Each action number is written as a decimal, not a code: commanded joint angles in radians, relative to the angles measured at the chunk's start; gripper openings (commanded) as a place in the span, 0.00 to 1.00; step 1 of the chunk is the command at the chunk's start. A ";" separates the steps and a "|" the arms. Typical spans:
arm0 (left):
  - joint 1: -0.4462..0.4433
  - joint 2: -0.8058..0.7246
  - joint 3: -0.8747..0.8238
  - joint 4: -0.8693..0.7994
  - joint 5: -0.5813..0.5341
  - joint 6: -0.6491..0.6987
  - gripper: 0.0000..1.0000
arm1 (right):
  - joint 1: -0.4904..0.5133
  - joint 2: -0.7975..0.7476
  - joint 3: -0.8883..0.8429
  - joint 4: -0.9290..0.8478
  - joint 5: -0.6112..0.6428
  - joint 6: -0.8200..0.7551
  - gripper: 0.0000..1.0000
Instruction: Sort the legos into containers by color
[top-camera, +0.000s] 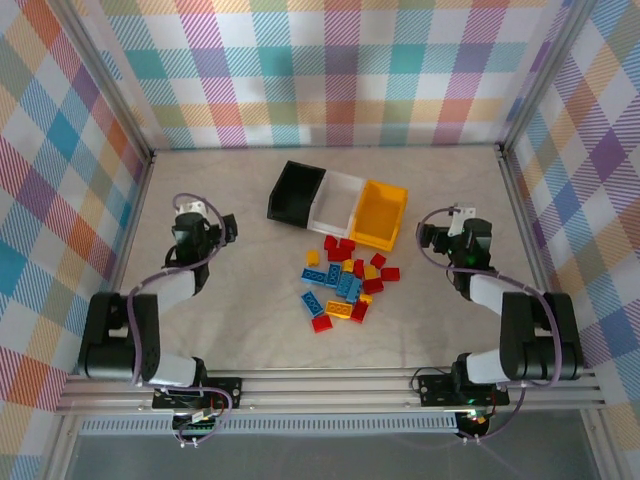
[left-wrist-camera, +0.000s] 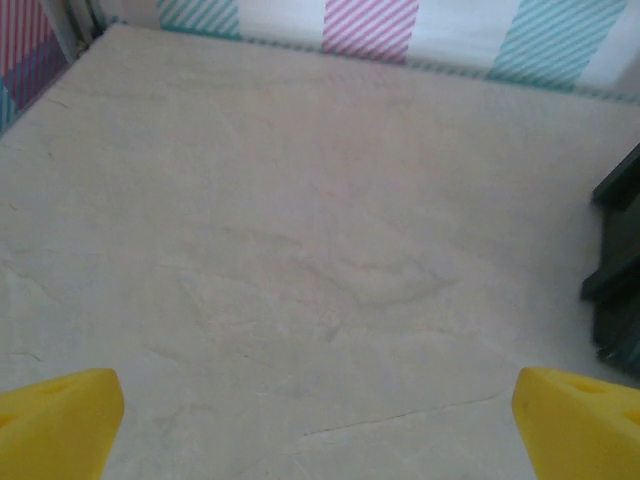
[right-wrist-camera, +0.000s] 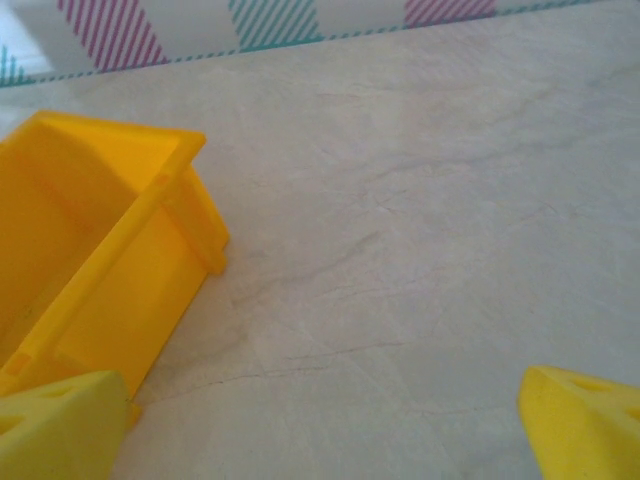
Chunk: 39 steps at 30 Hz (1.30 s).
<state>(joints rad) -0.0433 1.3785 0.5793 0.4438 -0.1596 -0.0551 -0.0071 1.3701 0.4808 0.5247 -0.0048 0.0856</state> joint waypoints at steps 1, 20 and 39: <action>0.009 -0.079 0.024 -0.164 -0.017 -0.059 1.00 | 0.027 -0.101 -0.033 -0.081 0.092 0.080 1.00; 0.006 -0.359 0.139 -0.663 0.031 -0.331 1.00 | 0.044 -0.518 0.352 -0.871 0.027 0.287 1.00; -0.271 -0.258 0.387 -1.006 0.184 -0.431 1.00 | 0.077 -0.293 0.672 -1.362 -0.211 0.319 1.00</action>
<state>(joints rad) -0.2729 1.1015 0.9234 -0.4808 -0.0277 -0.4828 0.0566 1.0622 1.1183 -0.7475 -0.1677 0.3859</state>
